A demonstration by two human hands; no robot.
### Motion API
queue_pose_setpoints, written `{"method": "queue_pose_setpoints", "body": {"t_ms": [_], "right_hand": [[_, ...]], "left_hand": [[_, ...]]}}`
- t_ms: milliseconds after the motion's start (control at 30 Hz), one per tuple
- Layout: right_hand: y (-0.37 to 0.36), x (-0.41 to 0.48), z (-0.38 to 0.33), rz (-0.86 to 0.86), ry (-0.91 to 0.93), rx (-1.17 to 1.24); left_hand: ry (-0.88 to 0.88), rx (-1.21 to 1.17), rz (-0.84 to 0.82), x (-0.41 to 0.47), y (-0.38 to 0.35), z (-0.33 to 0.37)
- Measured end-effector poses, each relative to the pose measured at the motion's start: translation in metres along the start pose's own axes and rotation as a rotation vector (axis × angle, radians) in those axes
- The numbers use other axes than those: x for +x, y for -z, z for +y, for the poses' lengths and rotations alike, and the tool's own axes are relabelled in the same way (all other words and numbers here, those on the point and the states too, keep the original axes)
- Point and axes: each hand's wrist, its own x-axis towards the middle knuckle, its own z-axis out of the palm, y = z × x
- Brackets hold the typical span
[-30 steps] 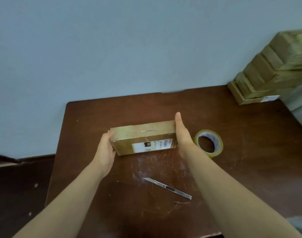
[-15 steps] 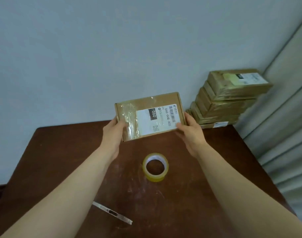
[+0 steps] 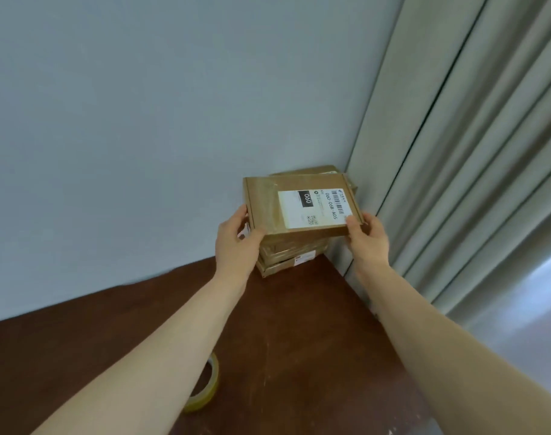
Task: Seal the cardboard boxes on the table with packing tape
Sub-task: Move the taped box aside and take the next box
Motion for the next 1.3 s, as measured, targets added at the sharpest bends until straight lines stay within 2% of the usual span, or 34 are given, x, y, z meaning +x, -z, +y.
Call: {"method": "queue_pose_setpoints", "body": {"t_ms": [167,300,500,600,733,800,967,1133,1300], "right_hand": [[0.001,0.055,-0.015,0.004,0.106,-0.034],[0.001,0.114,-0.020,-0.079,0.206,-0.207],[-0.012,0.189,-0.015,-0.159,0.170,-0.235],[-0.017,0.202,-0.015,-0.195,0.115,-0.198],[-0.013,0.183,-0.012,-0.013,0.226,-0.164],[-0.012,0.161,-0.007,-0.016,0.363,-0.122],[-0.029,0.091,0.019,-0.395,0.531,-0.155],[-0.050,0.020,0.057,-0.778,0.472,-0.286],[-0.066,-0.062,0.096,-1.107,0.439,-0.563]], "left_hand": [[0.024,0.054,0.053,0.028,-0.045,0.009],[0.060,0.015,0.134,0.051,-0.089,0.009],[0.190,0.038,0.235,0.082,-0.139,0.003],[0.172,0.052,0.269,0.087,-0.152,0.000],[0.177,0.096,0.287,0.078,-0.154,-0.004],[0.203,0.129,0.327,0.071,-0.146,-0.010],[0.323,0.167,0.499,0.045,-0.093,-0.032],[0.384,0.203,0.596,0.006,-0.017,-0.049],[0.477,0.235,0.682,-0.049,0.075,-0.068]]}}
